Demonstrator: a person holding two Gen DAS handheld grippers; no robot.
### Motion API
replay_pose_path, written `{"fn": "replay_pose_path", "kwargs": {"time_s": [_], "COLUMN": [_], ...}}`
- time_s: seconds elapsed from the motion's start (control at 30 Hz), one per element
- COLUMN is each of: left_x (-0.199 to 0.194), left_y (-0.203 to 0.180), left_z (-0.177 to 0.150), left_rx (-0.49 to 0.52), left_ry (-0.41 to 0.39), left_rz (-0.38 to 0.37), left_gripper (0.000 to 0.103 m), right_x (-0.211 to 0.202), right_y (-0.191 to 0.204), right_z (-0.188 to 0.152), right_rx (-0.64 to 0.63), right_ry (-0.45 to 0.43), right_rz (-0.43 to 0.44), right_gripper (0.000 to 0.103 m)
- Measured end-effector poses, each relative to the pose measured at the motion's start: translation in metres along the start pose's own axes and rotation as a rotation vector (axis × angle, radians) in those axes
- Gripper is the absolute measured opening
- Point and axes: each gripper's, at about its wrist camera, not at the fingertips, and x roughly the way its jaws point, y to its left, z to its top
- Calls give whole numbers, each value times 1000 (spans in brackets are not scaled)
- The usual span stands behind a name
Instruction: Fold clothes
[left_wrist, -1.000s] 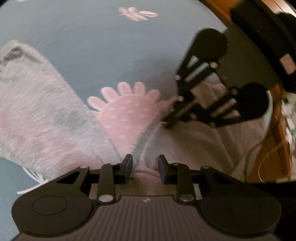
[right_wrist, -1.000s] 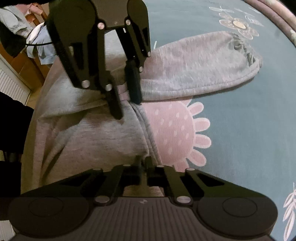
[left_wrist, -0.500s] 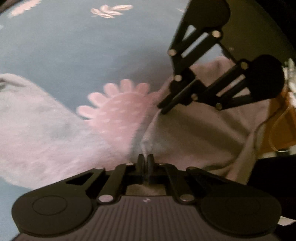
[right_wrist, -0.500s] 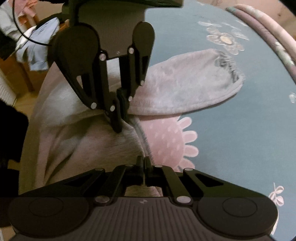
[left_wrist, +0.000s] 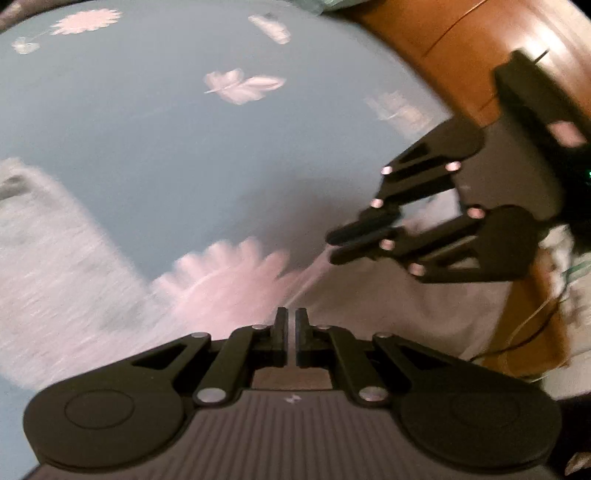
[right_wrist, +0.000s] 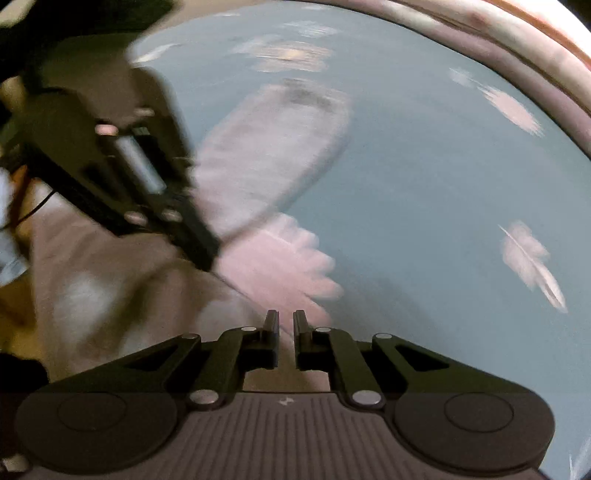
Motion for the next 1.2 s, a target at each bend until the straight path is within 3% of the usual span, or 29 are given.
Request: {"fn": "replay_pose_path", "kwargs": {"time_s": [0.07,0.2,0.33,0.43,0.5,0.53,0.7,0.8,0.83,0.9,0.97,1.07,1.13,1.2], "left_x": [18,54,82,78,75,74,74,78,81,81,82,81,74,67], "left_y": [-8,-21,-19,-12,-10,-9,-4,0,1,2,2,1,-4,-8], "left_z": [7,9,2,-2,-1,-1,2,3,4,3,3,4,7,9], "left_rx": [-2,26,21,-30,-48,-50,-56,-85,-94,-99,-103,-92,-52,-11], "left_ry": [2,21,110,102,109,111,115,109,108,107,112,123,102,81], "left_rz": [-62,-125,-99,-128,-135,-136,-139,-131,-124,-116,-117,-118,-118,-117], "left_gripper": [2,2,1,2,2,3,5,5,4,4,4,4,4,10], "right_x": [-2,7,25,38,40,37,2,-17,-24,-31,-29,-16,-5,9], "right_y": [-29,-86,-120,-130,-129,-123,-91,-82,-84,-88,-96,-103,-110,-111], "right_z": [-12,-39,-69,-80,-79,-74,-59,-51,-47,-40,-37,-38,-38,-37], "right_rx": [159,486,741,847,832,773,456,401,400,409,434,451,481,493], "right_ry": [21,55,93,112,115,104,15,-53,-100,-152,-135,-60,-40,-11], "right_rz": [-11,50,196,348,372,362,355,286,273,267,294,248,243,269], "right_gripper": [27,29,30,30,23,14,12,9,1,1,5,13,13,21]}}
